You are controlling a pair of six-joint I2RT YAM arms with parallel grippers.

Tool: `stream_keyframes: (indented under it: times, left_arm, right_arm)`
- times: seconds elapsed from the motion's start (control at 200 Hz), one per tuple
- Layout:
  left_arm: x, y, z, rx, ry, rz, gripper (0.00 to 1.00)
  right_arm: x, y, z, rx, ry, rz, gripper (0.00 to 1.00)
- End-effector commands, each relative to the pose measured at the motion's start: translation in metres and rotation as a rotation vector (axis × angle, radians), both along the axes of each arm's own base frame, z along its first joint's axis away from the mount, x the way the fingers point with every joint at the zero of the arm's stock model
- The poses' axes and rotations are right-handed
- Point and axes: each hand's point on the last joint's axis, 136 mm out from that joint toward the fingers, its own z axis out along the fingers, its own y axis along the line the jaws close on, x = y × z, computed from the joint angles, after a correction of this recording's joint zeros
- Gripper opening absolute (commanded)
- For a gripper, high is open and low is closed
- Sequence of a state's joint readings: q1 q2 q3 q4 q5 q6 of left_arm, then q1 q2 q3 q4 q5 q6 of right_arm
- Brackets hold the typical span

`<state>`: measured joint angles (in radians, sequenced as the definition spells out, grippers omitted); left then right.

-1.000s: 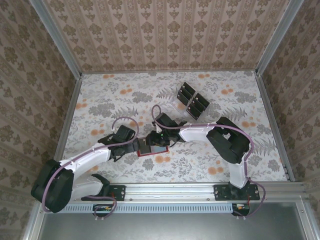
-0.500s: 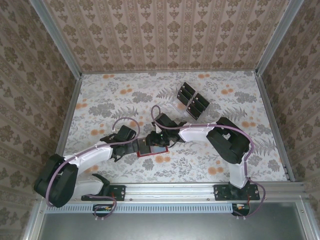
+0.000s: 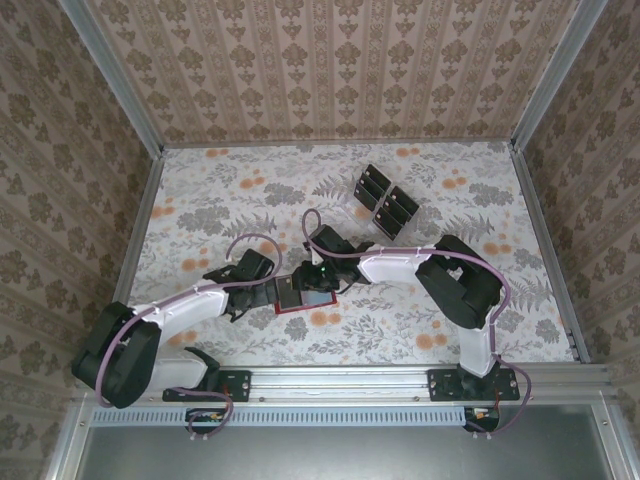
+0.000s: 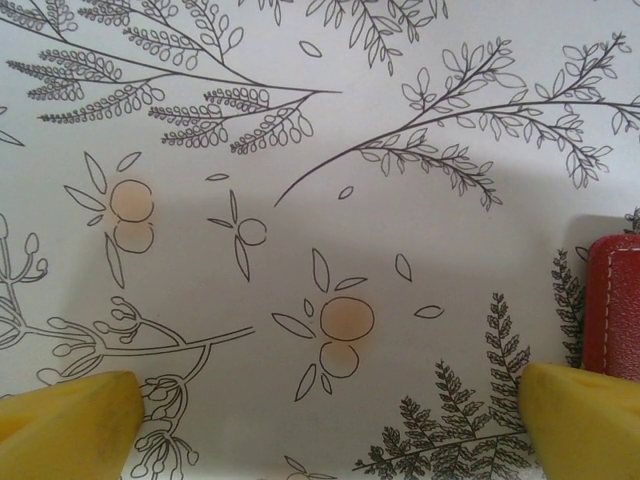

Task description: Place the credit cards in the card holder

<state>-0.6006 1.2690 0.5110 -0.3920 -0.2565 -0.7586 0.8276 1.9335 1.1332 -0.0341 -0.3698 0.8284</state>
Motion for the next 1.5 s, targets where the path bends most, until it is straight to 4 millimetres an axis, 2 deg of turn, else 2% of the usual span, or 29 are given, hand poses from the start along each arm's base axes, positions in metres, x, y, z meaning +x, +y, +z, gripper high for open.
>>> stream_keyframes:
  times: [0.0,0.315,1.075,1.305,1.495]
  left_arm:
    - [0.003,-0.001,-0.005,0.005,0.004,-0.007,1.0]
    - [0.003,-0.002,-0.008,0.0,0.004,-0.009,1.0]
    - [0.003,-0.004,-0.013,-0.009,0.012,-0.017,1.0]
    - [0.003,-0.005,-0.013,-0.013,0.011,-0.019,1.0]
    - [0.004,-0.004,-0.009,-0.011,0.001,-0.02,1.0]
  right_arm:
    - [0.001,0.006,0.001,-0.002,-0.008,0.015,0.34]
    - [0.001,0.009,-0.007,0.002,0.013,0.017,0.34]
    - [-0.002,0.024,-0.006,0.027,0.034,0.043,0.33]
    - [0.001,0.025,0.006,0.038,0.014,0.048,0.33]
    - [0.011,0.021,0.034,0.066,-0.039,0.038,0.38]
